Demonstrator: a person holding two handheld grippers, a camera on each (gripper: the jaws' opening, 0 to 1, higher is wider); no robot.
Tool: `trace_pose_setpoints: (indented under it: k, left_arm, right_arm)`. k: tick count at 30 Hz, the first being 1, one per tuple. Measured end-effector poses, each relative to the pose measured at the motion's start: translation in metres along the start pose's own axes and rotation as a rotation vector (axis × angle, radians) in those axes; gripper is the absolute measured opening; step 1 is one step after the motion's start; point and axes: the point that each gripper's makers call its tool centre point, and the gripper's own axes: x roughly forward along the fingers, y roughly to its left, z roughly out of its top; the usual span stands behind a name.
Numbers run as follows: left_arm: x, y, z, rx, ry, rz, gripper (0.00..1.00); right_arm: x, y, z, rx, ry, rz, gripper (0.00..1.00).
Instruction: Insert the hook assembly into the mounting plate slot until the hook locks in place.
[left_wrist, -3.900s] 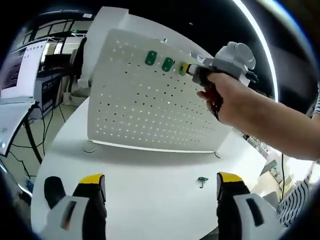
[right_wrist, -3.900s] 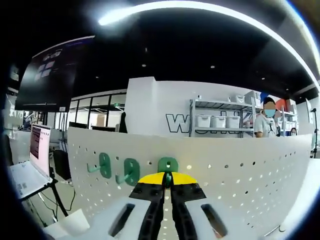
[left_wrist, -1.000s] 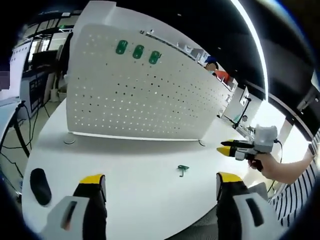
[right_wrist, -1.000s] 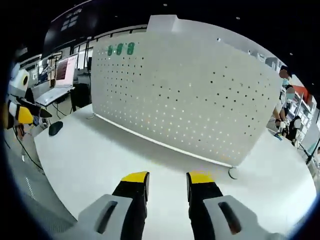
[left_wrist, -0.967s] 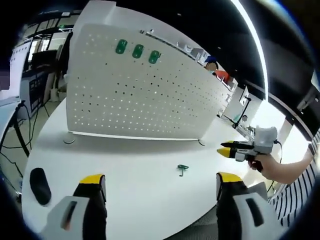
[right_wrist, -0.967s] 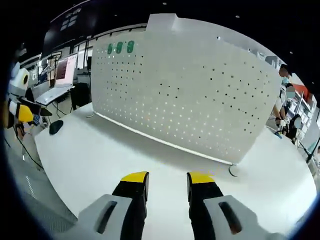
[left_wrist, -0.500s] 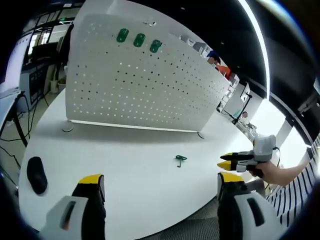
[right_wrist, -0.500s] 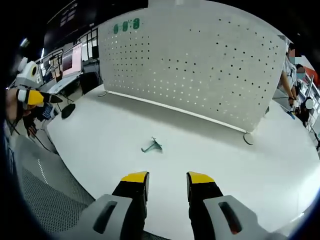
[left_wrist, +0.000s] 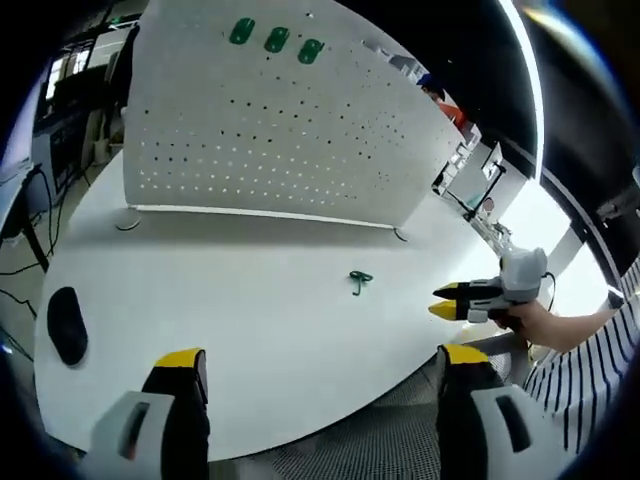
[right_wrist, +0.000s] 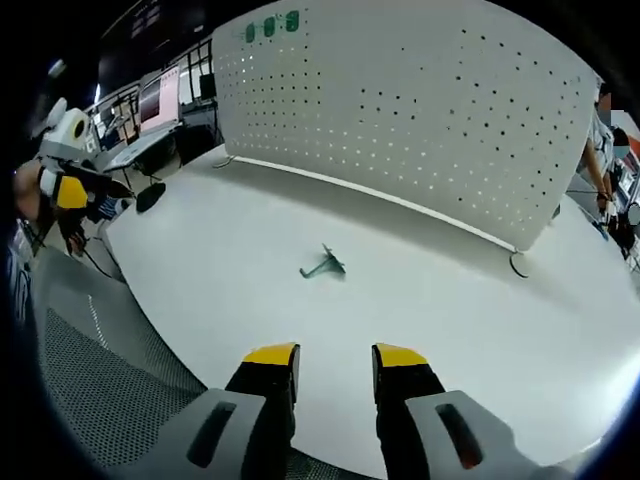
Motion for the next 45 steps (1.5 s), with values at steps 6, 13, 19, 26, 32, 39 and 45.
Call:
trace_pose_setpoints:
  k: [6, 13, 19, 26, 32, 39, 45]
  left_arm:
    - [0.003, 0.002, -0.011, 0.021, 0.044, 0.008, 0.97]
    - [0.003, 0.001, -0.013, 0.018, 0.051, -0.001, 0.97]
    - [0.001, 0.005, -0.01, 0.013, 0.038, 0.009, 0.97]
    - [0.001, 0.007, -0.013, 0.008, 0.048, 0.009, 0.96]
    - [0.003, 0.009, -0.012, 0.005, 0.053, 0.007, 0.96]
    - [0.005, 0.012, -0.009, -0.002, 0.056, 0.004, 0.95]
    - [0.009, 0.016, -0.01, -0.013, 0.065, 0.012, 0.96]
  right_arm:
    - [0.017, 0.012, -0.005, -0.025, 0.033, 0.047, 0.26]
    - [0.037, 0.013, 0.005, -0.068, 0.046, 0.082, 0.25]
    - [0.056, 0.011, 0.027, -0.122, 0.024, 0.095, 0.23]
    - [0.077, 0.004, 0.042, -0.163, 0.017, 0.084, 0.18]
    - [0.095, -0.003, 0.045, -0.177, 0.035, 0.09, 0.16]
    - [0.113, -0.008, 0.045, -0.114, 0.058, 0.095, 0.15]
    - [0.12, -0.008, 0.044, -0.165, 0.073, 0.107, 0.12]
